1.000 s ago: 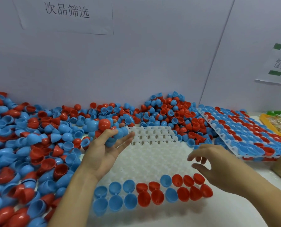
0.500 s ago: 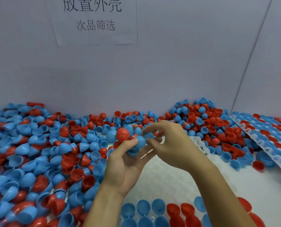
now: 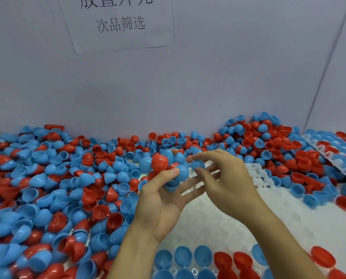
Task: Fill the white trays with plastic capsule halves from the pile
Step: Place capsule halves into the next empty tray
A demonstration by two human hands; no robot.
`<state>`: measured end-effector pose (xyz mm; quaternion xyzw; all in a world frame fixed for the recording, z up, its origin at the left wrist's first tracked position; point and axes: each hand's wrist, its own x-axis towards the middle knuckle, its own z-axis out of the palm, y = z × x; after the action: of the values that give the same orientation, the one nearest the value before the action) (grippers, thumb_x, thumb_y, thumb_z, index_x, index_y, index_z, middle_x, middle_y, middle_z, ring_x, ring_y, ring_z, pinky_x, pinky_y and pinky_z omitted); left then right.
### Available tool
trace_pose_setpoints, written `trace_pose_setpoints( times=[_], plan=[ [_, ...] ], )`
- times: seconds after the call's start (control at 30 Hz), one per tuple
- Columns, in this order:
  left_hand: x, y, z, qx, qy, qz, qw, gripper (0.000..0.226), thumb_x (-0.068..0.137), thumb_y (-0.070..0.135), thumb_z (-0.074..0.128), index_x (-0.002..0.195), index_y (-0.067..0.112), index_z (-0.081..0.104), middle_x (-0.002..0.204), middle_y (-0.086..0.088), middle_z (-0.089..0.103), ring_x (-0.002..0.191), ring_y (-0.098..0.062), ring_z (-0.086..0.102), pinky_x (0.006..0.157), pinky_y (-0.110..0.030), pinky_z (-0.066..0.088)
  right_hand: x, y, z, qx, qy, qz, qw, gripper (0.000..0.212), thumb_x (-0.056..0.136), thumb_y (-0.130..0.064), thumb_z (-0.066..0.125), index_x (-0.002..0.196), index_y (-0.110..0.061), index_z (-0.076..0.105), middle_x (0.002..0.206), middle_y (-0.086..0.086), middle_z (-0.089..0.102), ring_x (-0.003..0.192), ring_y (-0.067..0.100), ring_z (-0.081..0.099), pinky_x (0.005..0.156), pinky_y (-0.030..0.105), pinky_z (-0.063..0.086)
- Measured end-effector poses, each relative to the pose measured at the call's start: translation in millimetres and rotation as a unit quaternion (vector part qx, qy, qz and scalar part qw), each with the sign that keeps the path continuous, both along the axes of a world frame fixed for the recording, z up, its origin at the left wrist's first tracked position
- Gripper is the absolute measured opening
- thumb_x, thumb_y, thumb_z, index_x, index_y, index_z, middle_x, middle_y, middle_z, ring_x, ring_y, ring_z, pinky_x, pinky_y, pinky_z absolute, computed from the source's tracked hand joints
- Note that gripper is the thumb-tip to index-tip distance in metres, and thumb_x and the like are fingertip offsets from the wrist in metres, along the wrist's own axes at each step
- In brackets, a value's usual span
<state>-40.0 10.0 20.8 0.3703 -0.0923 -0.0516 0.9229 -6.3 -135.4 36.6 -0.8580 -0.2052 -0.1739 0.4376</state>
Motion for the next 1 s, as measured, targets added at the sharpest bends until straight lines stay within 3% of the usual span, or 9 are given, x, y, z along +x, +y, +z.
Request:
trace_pose_setpoints(
  times=[0.2,0.33,0.53,0.63,0.77,0.9,1.0],
  plan=[
    [1,0,-1,-0.012,0.027,0.018,0.999,0.013,0.083,0.007,0.064,0.08,0.009,0.076,0.122,-0.024,0.068,0.112,-0.055,0.063,0.089,-0.06,0.056,3,-1,-7,0.043,-0.009,-0.054,0.998,0.017,0.09,-0.022,0.069,0.105,-0.029,0.071,0.095,-0.02,0.062,0.083,-0.006,0.061,0.068,0.005,0.048],
    [4,2,-1,-0.02,0.069,0.082,0.994,0.011,0.076,0.009,0.066,0.077,0.011,0.078,0.117,-0.017,0.072,0.103,-0.048,0.069,0.07,-0.046,0.062,4,-5,-6,0.083,0.006,-0.068,0.994,0.011,0.093,-0.024,0.066,0.101,-0.029,0.069,0.087,-0.018,0.063,0.072,-0.004,0.064,0.058,0.005,0.047],
    [8,3,-4,0.002,0.102,0.128,0.986,0.006,0.071,0.011,0.07,0.068,0.013,0.075,0.095,-0.014,0.072,0.094,-0.039,0.074,0.069,-0.04,0.061,3,-8,-2,0.077,0.016,-0.033,0.996,0.019,0.1,-0.024,0.053,0.106,-0.027,0.071,0.083,-0.02,0.063,0.077,-0.006,0.06,0.062,0.006,0.045],
    [9,4,-5,0.002,0.095,0.134,0.986,0.003,0.07,0.011,0.071,0.07,0.013,0.074,0.091,-0.014,0.072,0.087,-0.035,0.074,0.07,-0.041,0.062,3,-10,-4,0.046,0.023,0.001,0.999,0.029,0.104,-0.026,0.043,0.11,-0.022,0.071,0.075,-0.021,0.057,0.073,-0.014,0.055,0.065,0.002,0.04],
    [9,2,-5,0.048,0.089,0.122,0.987,0.008,0.068,0.015,0.073,0.076,0.014,0.074,0.095,-0.015,0.072,0.085,-0.029,0.074,0.069,-0.039,0.061,3,-7,-7,0.005,0.024,0.031,0.999,0.028,0.104,-0.028,0.042,0.116,-0.024,0.067,0.092,-0.024,0.061,0.088,-0.019,0.054,0.074,-0.002,0.039],
    [8,-1,-7,0.089,0.102,0.094,0.986,0.023,0.069,0.015,0.075,0.091,0.011,0.073,0.112,-0.02,0.072,0.101,-0.037,0.073,0.071,-0.04,0.061,2,-1,-9,0.032,-0.006,0.025,0.999,0.006,0.1,-0.032,0.05,0.103,-0.032,0.055,0.067,-0.013,0.06,0.071,-0.006,0.06,0.061,0.009,0.046],
    [7,-2,-7,0.091,0.112,0.083,0.986,0.03,0.07,0.015,0.075,0.099,0.009,0.071,0.112,-0.019,0.074,0.093,-0.03,0.075,0.066,-0.035,0.06,2,1,-11,0.042,-0.027,0.006,0.999,0.004,0.099,-0.034,0.052,0.096,-0.033,0.049,0.062,-0.015,0.062,0.062,-0.001,0.06,0.054,0.012,0.045]
  ],
)
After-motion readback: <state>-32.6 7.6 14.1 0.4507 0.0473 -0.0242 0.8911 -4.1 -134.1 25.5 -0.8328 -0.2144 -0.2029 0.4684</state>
